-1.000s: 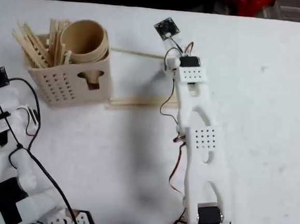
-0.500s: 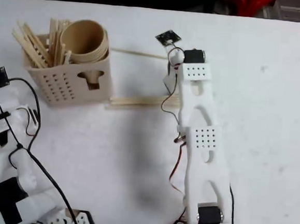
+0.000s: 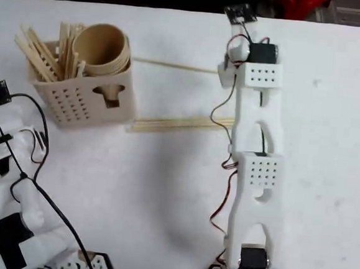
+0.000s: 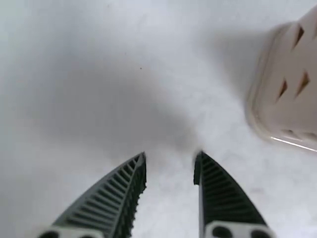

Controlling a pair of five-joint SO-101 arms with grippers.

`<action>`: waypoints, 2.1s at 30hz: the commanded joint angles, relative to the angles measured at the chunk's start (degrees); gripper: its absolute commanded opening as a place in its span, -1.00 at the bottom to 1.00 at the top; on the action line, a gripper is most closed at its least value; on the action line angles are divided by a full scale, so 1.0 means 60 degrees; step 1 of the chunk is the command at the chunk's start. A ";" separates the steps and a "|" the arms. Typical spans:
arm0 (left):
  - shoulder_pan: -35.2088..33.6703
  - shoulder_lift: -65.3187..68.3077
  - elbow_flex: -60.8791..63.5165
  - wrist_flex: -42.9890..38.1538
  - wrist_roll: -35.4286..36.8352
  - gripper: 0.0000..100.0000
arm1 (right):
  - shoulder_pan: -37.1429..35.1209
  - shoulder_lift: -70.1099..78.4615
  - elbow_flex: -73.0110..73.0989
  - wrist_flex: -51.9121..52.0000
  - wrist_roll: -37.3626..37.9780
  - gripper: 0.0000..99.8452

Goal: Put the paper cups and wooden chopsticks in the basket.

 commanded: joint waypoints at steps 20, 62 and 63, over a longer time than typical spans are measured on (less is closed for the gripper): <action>0.0154 -0.0300 -0.0044 -0.0147 0.0117 -0.66 | -0.0608 0.4051 -0.0088 -0.9839 -0.2535 -0.92; 0.0110 -0.0242 0.0645 -0.0161 0.0059 -0.66 | -0.2147 -0.0989 0.1597 0.1223 0.4381 -0.52; 0.0110 -0.0242 0.0645 -0.0161 0.0059 -0.66 | -0.2103 -0.0872 0.1597 0.1253 0.4601 -0.51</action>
